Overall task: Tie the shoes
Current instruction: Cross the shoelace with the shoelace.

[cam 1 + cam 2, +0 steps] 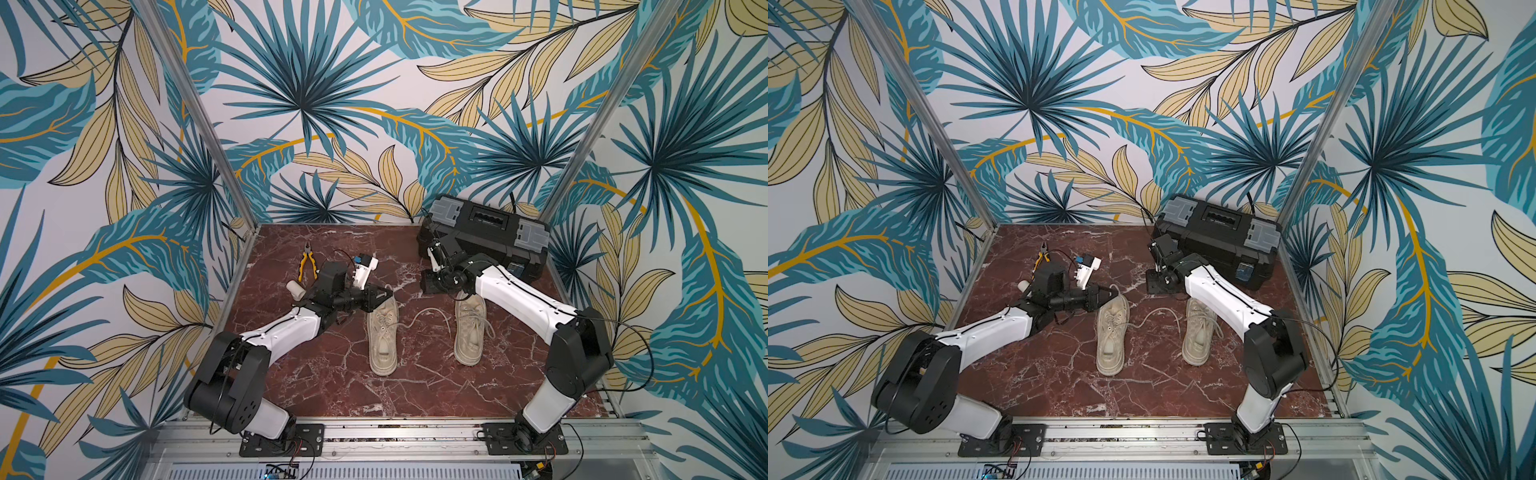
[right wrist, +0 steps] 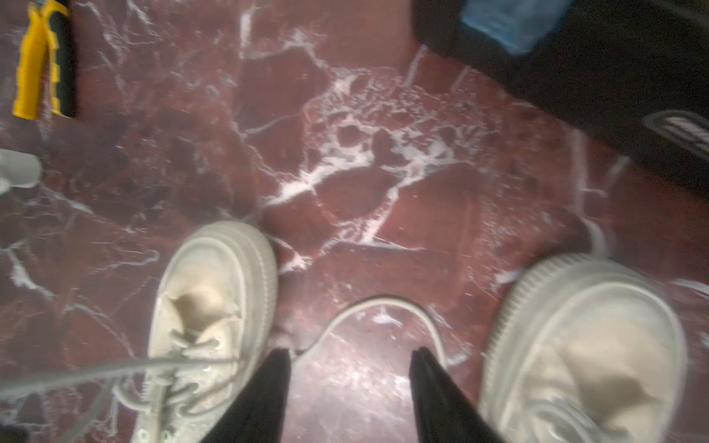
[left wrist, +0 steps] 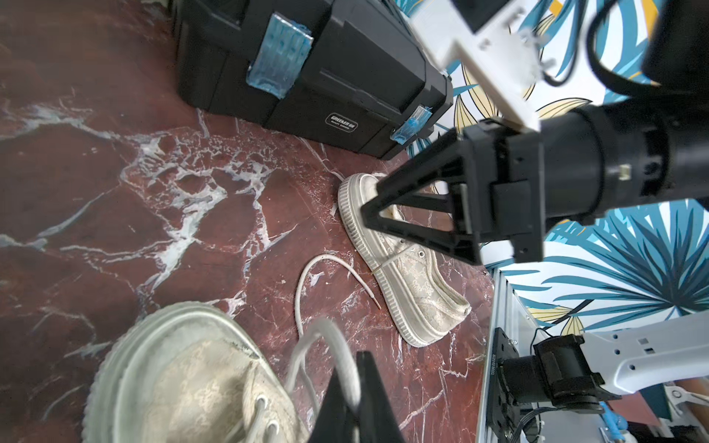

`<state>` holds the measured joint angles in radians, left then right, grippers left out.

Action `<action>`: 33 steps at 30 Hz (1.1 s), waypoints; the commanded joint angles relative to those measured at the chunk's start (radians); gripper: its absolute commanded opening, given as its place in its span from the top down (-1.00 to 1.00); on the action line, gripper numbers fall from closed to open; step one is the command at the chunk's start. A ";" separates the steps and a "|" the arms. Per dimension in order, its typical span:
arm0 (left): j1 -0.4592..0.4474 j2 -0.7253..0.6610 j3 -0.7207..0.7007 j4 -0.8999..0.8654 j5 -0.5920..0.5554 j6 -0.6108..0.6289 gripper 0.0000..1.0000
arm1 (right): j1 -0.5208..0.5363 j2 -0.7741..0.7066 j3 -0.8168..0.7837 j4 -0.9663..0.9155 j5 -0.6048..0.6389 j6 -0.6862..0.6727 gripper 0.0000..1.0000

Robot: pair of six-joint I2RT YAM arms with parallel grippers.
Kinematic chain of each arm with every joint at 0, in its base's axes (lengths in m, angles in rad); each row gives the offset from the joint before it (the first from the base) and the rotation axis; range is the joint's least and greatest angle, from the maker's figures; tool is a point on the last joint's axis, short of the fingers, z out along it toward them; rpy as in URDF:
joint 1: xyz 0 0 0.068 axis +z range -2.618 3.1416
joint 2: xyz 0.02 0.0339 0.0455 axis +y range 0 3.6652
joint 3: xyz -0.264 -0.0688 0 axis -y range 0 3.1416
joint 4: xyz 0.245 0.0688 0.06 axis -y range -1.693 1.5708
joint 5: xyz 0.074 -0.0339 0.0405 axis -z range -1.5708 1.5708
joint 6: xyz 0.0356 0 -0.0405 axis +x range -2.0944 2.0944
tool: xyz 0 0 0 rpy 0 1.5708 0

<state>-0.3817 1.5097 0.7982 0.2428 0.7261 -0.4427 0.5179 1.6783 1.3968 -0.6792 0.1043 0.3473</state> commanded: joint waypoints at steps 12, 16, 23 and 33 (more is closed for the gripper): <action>0.022 0.084 0.027 0.049 0.083 -0.073 0.51 | 0.001 0.007 -0.221 -0.113 0.068 -0.011 -0.14; 0.023 0.095 0.029 0.067 0.091 -0.088 0.48 | 0.001 0.059 -0.202 -0.094 0.066 -0.018 -0.14; 0.023 0.093 0.039 0.061 0.093 -0.087 0.47 | 0.000 0.153 -0.144 -0.074 0.062 -0.028 -0.10; 0.021 0.076 0.038 0.042 0.091 -0.075 0.47 | -0.009 0.244 -0.126 -0.042 0.060 -0.022 0.04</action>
<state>-0.3634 1.5959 0.8036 0.2798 0.8082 -0.5312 0.5140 1.9003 1.2644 -0.7315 0.1608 0.3283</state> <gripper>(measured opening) 0.267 0.485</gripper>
